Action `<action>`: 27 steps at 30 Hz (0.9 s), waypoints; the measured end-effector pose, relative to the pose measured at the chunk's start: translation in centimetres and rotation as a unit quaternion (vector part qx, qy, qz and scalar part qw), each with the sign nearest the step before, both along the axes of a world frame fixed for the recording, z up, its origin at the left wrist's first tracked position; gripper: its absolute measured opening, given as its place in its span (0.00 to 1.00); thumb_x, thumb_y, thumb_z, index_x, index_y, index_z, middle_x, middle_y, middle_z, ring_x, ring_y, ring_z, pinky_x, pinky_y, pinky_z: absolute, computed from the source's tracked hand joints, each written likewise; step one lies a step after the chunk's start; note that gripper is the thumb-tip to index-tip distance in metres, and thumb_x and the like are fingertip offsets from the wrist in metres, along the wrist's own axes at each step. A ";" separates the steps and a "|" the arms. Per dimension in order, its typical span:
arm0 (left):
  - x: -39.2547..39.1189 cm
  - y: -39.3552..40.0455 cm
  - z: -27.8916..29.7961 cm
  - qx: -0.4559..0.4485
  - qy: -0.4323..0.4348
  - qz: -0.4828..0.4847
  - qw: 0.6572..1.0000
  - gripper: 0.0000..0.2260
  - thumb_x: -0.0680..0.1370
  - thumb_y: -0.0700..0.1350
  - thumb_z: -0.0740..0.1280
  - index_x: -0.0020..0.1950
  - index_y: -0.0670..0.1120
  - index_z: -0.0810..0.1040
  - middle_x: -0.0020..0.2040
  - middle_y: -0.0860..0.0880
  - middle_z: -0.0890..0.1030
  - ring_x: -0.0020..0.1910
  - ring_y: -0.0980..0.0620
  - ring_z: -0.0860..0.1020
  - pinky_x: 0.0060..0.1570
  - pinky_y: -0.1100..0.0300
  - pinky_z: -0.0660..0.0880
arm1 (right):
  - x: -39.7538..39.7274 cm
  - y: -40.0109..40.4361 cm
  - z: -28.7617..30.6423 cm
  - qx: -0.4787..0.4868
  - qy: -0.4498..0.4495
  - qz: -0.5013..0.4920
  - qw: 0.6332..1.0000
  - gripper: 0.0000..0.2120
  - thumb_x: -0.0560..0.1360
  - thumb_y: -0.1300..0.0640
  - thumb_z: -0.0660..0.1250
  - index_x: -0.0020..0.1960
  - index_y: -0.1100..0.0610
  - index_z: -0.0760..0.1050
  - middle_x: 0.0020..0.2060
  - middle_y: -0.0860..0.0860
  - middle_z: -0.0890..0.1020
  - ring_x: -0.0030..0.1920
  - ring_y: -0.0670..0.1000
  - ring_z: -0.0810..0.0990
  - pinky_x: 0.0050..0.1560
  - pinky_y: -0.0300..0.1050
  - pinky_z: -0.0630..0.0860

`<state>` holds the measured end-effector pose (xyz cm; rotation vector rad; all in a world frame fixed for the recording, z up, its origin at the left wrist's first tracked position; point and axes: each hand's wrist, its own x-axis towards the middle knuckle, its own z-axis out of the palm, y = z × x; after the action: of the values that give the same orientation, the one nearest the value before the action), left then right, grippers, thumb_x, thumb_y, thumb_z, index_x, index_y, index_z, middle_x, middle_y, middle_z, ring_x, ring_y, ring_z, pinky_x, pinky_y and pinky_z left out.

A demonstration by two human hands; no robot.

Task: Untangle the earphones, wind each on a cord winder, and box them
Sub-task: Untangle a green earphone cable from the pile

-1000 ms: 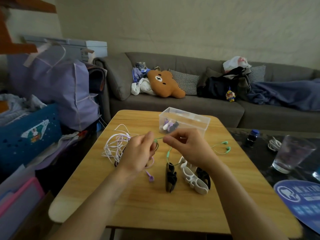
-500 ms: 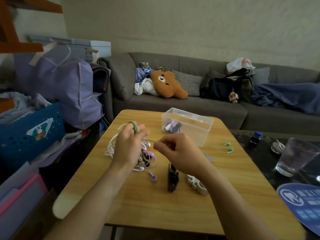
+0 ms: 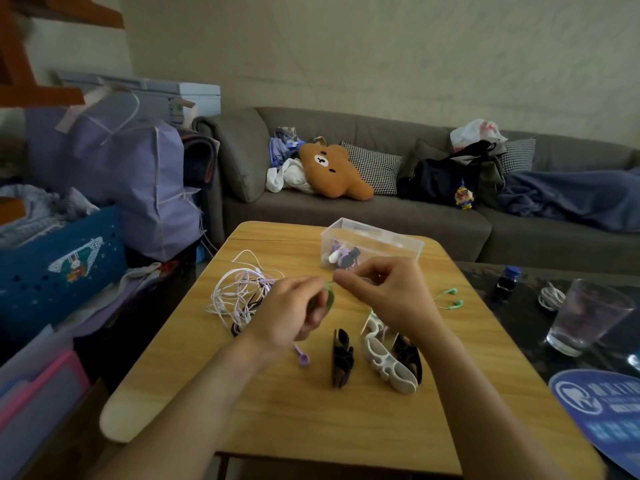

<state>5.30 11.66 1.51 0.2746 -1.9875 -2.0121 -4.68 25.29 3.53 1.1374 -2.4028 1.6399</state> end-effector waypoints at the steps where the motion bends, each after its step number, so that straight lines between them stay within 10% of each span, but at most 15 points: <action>1: -0.1 -0.1 0.1 0.073 0.004 -0.002 0.997 0.15 0.84 0.43 0.56 0.38 0.42 0.71 0.27 0.48 0.68 0.24 0.52 0.60 0.31 0.55 0.49 | -0.1 0.0 -0.1 0.010 -0.008 0.000 1.000 0.08 0.72 0.46 0.75 0.38 0.48 0.83 0.31 0.52 0.82 0.30 0.44 0.74 0.32 0.37 0.71; 4: -0.4 -0.4 0.2 0.224 -0.003 0.031 0.974 0.14 0.83 0.44 0.57 0.39 0.43 0.73 0.28 0.48 0.70 0.22 0.54 0.62 0.24 0.61 0.49 | -0.2 -0.3 -0.6 0.069 -0.027 0.020 0.997 0.08 0.76 0.48 0.71 0.42 0.50 0.82 0.31 0.48 0.81 0.28 0.40 0.75 0.32 0.34 0.72; 11: 0.3 -1.7 0.3 0.039 -0.149 0.011 0.988 0.15 0.82 0.46 0.59 0.36 0.45 0.73 0.26 0.50 0.67 0.22 0.54 0.58 0.25 0.64 0.49 | -0.2 -0.5 -0.4 0.028 -0.016 -0.016 0.999 0.10 0.79 0.50 0.68 0.42 0.53 0.81 0.34 0.54 0.82 0.28 0.44 0.77 0.35 0.40 0.79; 18: 0.4 -2.5 0.5 0.305 -0.064 0.018 0.950 0.12 0.81 0.42 0.57 0.38 0.45 0.71 0.28 0.51 0.66 0.22 0.56 0.62 0.24 0.63 0.48 | -0.2 -0.6 -1.0 0.117 -0.002 -0.002 0.993 0.09 0.79 0.48 0.69 0.44 0.51 0.82 0.33 0.46 0.81 0.28 0.36 0.74 0.33 0.32 0.70; 22: 0.6 -2.7 0.8 0.357 0.037 0.071 0.931 0.11 0.84 0.43 0.56 0.55 0.41 0.77 0.44 0.46 0.84 0.38 0.52 0.83 0.24 0.66 0.58 | 0.5 -1.2 -1.2 0.189 0.001 0.044 0.981 0.09 0.80 0.47 0.66 0.52 0.50 0.82 0.34 0.46 0.83 0.26 0.38 0.75 0.34 0.37 0.74; 27: 0.4 -2.6 0.7 0.274 0.072 0.092 0.954 0.14 0.84 0.45 0.57 0.66 0.45 0.75 0.58 0.49 0.84 0.60 0.52 0.81 0.29 0.63 0.64 | 2.0 -1.7 -1.0 0.272 0.035 0.101 0.956 0.16 0.80 0.45 0.65 0.66 0.48 0.75 0.36 0.46 0.84 0.30 0.38 0.78 0.31 0.30 0.71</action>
<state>5.66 9.09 2.20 0.3997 -1.2329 -2.3401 -2.67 23.54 2.57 1.5179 -2.8592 0.9543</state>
